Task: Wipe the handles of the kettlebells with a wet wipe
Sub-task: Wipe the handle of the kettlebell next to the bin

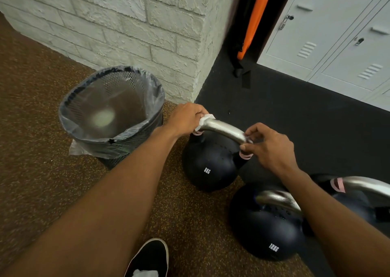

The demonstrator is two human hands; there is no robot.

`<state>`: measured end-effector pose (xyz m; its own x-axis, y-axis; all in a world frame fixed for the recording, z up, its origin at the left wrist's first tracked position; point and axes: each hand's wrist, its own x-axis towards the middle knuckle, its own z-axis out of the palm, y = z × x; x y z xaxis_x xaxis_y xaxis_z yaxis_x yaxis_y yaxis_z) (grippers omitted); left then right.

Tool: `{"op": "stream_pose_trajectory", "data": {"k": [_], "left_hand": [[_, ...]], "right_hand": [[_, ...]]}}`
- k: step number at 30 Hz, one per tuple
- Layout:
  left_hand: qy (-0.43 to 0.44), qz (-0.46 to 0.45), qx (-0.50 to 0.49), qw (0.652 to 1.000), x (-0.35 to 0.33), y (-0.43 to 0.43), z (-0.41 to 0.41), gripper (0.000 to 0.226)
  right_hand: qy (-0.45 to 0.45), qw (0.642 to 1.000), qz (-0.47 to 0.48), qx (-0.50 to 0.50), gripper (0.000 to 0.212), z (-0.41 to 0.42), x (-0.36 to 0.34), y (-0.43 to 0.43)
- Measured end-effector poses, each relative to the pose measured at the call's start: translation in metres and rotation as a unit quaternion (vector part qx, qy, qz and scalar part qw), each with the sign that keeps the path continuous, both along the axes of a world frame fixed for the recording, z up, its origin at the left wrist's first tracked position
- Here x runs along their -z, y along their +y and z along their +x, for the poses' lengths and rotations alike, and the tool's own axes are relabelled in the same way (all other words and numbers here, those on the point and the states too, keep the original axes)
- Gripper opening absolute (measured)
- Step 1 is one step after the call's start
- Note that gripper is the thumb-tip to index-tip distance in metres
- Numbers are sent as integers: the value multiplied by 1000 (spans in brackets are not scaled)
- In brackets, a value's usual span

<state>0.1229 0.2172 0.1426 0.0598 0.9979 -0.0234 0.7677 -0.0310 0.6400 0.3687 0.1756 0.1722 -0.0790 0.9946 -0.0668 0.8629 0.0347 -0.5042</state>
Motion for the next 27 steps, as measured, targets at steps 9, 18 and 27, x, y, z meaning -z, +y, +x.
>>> {"op": "stream_pose_trajectory", "data": {"k": [9, 18, 27], "left_hand": [[15, 104, -103, 989, 13, -37, 22, 28], [31, 148, -43, 988, 18, -44, 13, 35], [-4, 2, 114, 993, 11, -9, -24, 36]], "right_hand": [[2, 1000, 9, 4, 27, -1, 1, -3], [8, 1000, 10, 5, 25, -1, 0, -3], [-13, 1000, 8, -13, 28, 2, 0, 2]]}}
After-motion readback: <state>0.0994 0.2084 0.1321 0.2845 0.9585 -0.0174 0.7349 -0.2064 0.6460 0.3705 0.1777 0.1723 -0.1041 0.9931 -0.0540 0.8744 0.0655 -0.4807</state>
